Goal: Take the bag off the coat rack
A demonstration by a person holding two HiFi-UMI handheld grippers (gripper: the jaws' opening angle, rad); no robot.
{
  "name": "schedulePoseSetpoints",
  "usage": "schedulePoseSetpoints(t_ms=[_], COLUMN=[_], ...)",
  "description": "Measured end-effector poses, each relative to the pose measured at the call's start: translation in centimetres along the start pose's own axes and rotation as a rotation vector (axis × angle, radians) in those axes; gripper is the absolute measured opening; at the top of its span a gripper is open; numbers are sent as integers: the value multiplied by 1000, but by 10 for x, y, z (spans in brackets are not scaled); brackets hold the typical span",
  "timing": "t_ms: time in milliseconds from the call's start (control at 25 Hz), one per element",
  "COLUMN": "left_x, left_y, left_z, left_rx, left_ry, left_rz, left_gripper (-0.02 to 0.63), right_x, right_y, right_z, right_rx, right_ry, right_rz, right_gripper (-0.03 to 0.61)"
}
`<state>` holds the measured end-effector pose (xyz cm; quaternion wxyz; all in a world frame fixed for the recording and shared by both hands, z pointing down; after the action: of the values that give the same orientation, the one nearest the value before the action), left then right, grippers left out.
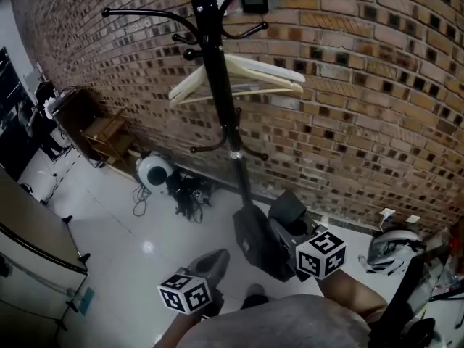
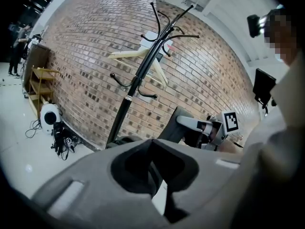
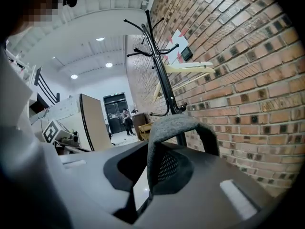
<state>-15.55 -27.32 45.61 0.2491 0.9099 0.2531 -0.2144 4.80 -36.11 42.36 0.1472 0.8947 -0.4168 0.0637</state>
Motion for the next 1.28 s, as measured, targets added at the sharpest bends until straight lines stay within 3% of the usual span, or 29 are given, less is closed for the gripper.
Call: schedulePoseSetpoints(t_ms=[160,360,560,760,1000,1280], left_x=[26,53,81,114,140,159], left_y=[-16,-30,-52,-114,-194,-243], left_z=[-38,-72,-108,-148,-170,-184], left_rx=[-21,-41,-66,-65,-16,38], left_ry=[-16,-15,25,24,53,64], left_rz=[12,-38,-99,-127,-109,-113], left_gripper=[2,2,2,2,2,2], right_x=[-6,-30,-68,-108,-175,-245], right_y=[-47,-103,-159,-209,-244,-262], right_z=[-28,-69,-93,-110,-114,-118], right_rx=[-40,-100,-91,-58,-24,-7], right_ry=[13,36,-1,35,57,93], right_rz=[-32,-84,-129,-169,-154,-81], right_gripper=[21,21,21,21,21,21])
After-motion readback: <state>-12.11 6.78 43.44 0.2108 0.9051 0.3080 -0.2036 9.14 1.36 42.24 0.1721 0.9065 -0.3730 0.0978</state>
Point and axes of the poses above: the fingertips, and each gripper's own axes: y forward along the fingers, x to its right, z out of its top, the point moved 7 cm from there along -y, backward along the fingers, and after that the axes turned 3 degrees about -y, right-handed, at the moved point
